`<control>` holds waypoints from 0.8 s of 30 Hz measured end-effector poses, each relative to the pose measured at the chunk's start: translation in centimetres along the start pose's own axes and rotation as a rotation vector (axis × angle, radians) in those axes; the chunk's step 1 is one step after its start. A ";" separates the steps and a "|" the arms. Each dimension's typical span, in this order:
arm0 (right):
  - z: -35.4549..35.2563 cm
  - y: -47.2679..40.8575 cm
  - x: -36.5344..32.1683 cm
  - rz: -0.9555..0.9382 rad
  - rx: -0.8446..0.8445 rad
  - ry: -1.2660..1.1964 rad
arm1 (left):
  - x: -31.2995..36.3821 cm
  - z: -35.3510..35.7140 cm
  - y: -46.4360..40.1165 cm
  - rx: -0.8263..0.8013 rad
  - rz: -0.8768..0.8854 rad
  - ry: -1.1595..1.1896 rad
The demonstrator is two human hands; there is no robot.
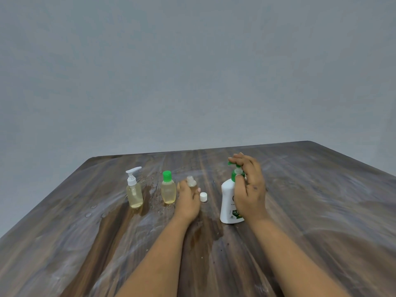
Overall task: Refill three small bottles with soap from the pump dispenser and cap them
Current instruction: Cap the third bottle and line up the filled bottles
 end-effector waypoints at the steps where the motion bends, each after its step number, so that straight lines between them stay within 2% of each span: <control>1: 0.0 0.0 0.0 0.000 0.004 -0.005 | -0.1 0.0 0.0 -0.001 0.002 -0.010; 9: 0.1 0.2 0.1 0.028 -0.064 -0.038 | -1.1 0.5 -0.2 -0.049 -0.102 0.018; 12: -0.8 0.5 0.0 0.028 -0.101 -0.034 | 0.0 0.0 0.7 -0.057 -0.087 0.015; 14: -1.7 0.6 0.9 0.086 -0.126 -0.015 | 1.8 -0.6 2.0 -0.016 0.006 -0.025; 16: -2.4 0.7 2.6 0.229 -0.207 -0.035 | 4.3 -1.6 3.9 0.084 0.181 -0.050; 19: -2.0 2.0 5.6 0.509 -0.479 -0.155 | 7.6 -2.0 6.4 0.183 0.370 -0.074; 21: -1.7 3.0 6.7 0.603 -0.621 -0.149 | 8.2 -0.9 6.7 0.106 0.362 -0.054; 24: -1.5 3.5 7.7 0.612 -0.744 0.011 | 6.9 2.7 5.8 -0.205 0.210 -0.093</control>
Point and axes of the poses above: each hand's wrist, its own y-axis away from the middle knuckle, its own z-axis out of the palm, x = y × z, the point moved 7 cm from there along -y, towards the middle knuckle, and after that the axes turned 9 degrees about -x, right-handed, at the moved point
